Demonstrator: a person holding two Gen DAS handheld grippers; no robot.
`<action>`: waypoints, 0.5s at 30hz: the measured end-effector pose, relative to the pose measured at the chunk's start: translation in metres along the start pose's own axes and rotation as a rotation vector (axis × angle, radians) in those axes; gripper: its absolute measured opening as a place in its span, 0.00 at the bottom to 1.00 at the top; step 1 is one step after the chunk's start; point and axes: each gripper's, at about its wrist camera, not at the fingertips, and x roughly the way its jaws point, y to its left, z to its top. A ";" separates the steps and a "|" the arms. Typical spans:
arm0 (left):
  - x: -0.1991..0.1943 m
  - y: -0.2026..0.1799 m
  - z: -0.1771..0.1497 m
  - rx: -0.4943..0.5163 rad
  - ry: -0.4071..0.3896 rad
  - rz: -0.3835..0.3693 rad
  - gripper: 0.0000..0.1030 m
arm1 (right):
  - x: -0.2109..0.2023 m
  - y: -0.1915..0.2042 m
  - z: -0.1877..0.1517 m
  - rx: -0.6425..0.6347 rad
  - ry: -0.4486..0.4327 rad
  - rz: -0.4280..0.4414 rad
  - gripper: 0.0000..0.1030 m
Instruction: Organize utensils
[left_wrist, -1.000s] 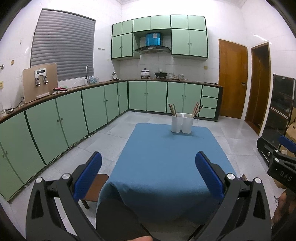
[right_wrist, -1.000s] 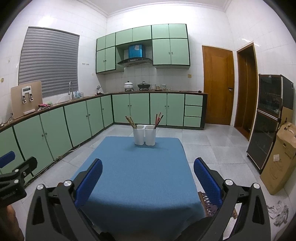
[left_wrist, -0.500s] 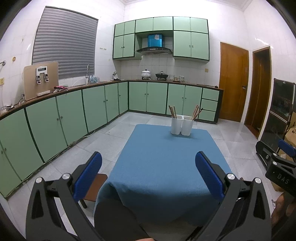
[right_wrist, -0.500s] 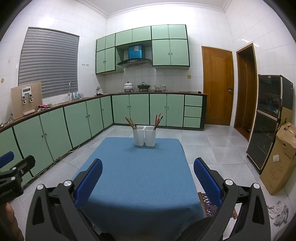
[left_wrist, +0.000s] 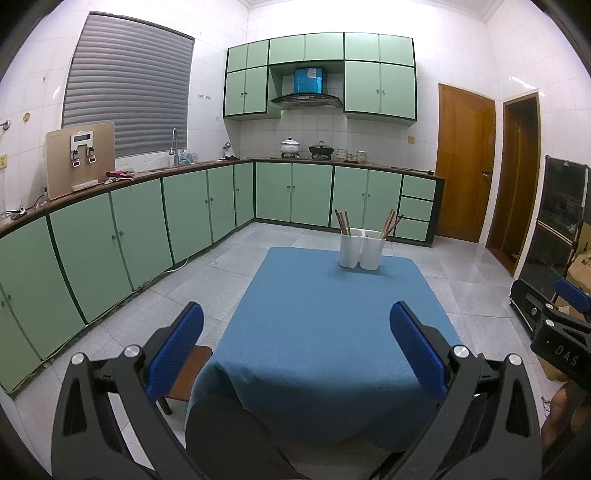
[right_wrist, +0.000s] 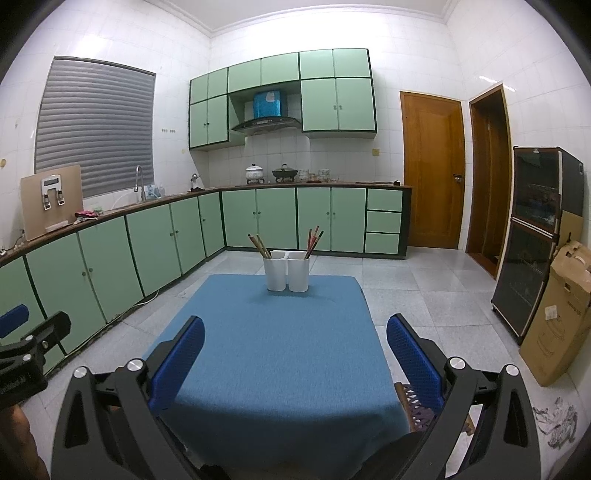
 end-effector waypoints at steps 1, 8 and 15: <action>0.000 0.000 0.000 0.001 -0.001 0.000 0.95 | 0.000 0.000 0.000 -0.001 0.000 0.001 0.94; 0.000 -0.001 0.000 0.000 -0.001 0.001 0.95 | 0.000 -0.001 0.000 0.000 -0.001 0.001 0.94; -0.001 -0.001 0.000 0.001 -0.001 -0.001 0.95 | 0.000 -0.003 0.000 0.003 0.005 0.001 0.94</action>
